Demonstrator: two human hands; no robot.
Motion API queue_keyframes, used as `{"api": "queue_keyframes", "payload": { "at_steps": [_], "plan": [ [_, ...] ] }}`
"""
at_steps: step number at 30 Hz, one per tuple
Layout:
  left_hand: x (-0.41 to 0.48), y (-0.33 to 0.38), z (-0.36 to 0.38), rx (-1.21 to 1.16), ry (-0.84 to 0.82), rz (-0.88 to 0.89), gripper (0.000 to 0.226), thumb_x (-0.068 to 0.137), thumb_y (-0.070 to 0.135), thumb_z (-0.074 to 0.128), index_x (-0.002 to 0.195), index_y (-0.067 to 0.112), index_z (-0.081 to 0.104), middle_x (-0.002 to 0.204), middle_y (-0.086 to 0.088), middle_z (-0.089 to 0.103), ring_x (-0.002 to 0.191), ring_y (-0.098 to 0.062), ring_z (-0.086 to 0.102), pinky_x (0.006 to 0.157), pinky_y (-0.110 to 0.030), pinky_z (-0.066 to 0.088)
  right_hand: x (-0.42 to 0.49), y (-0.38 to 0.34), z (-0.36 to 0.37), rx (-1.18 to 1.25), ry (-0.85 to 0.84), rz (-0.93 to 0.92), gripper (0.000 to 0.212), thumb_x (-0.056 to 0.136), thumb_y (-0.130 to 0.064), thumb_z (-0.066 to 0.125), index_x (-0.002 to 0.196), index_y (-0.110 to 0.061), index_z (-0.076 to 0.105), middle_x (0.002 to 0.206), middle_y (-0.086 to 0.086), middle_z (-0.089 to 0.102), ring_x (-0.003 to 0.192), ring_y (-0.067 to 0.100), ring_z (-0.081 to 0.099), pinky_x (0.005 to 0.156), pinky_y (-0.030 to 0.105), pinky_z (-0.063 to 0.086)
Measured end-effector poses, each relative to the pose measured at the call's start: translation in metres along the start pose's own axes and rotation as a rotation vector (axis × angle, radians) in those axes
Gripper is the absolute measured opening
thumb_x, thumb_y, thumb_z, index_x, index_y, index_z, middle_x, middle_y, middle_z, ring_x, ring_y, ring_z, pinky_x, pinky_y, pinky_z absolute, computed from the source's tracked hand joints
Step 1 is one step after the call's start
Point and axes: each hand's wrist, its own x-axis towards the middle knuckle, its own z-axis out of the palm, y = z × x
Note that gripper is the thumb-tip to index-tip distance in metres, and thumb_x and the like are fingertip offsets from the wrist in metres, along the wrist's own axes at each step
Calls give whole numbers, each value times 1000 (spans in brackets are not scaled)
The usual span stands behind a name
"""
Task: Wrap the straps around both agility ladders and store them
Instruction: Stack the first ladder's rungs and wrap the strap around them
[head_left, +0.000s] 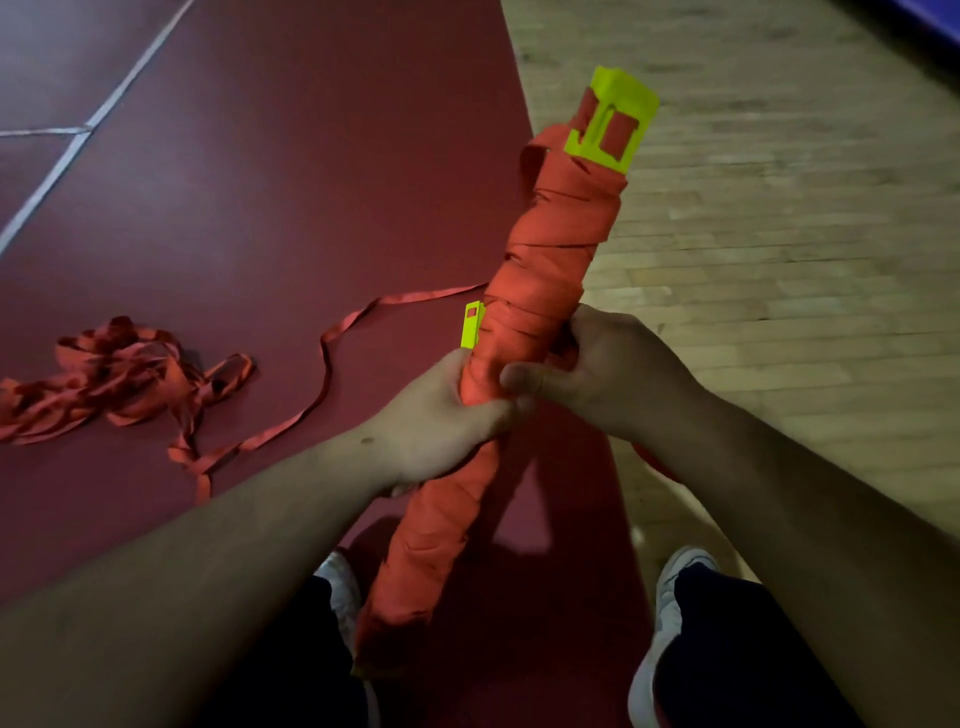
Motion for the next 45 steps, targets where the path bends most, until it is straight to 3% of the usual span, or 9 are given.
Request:
{"api": "queue_keyframes", "payload": {
  "at_steps": [7,15,18,22,25,29,33,40,45],
  "plan": [
    [3,1,-11,289,-101,-92,57,85,28,71,131,34,37,107,3,66,99,-15,65,92,-38,53,0,-2,-1,361,1,89,30,69,-48,86,89,-31,70,79,-19,72,75,-7,67,68,21,50],
    [7,1,-11,542,96,132,58,72,50,83,119,33,54,108,12,68,96,0,61,86,-24,48,2,-12,3,419,123,267,60,64,-78,72,76,-19,73,66,-7,69,62,10,64,62,30,48],
    [5,3,-18,230,-73,-9,48,75,36,81,113,26,54,94,13,65,81,4,59,78,-18,48,2,-13,0,613,100,242,37,65,-63,81,72,-27,76,63,-9,68,56,6,60,61,29,43],
    [-1,6,-25,-66,-366,-49,14,86,3,65,97,11,63,83,12,69,76,-2,63,71,-18,52,-1,-16,-5,759,37,132,58,53,-66,84,77,-14,71,69,15,57,62,26,49,58,41,39],
    [-3,5,-11,-179,-268,-103,10,83,4,67,85,13,62,74,5,71,67,-9,66,63,-22,55,0,-17,-11,579,70,109,62,55,-77,77,77,-20,71,67,-2,66,61,6,59,59,28,46],
    [5,-6,-9,22,-79,-51,24,81,34,67,88,12,60,75,-1,60,70,-14,56,67,-34,50,2,-7,-14,189,173,107,55,79,-60,71,66,-9,55,59,-1,51,53,7,43,51,21,35],
    [6,-14,-8,387,-55,-110,50,84,61,63,99,15,54,90,-4,68,84,-18,64,77,-36,52,1,1,1,272,93,234,70,71,-78,64,79,-9,70,72,6,71,67,20,67,68,39,54],
    [1,-14,8,644,-82,-43,43,91,39,67,106,12,37,90,-17,61,82,-35,59,66,-44,43,0,0,10,498,99,472,85,43,-90,65,80,-13,72,63,2,65,60,22,61,63,39,50],
    [6,-8,2,407,-65,-94,47,74,42,83,106,25,52,90,9,67,82,-10,64,71,-31,50,5,0,1,565,163,378,53,58,-67,68,70,-15,66,54,3,57,48,24,54,55,39,44]
  ]
}}
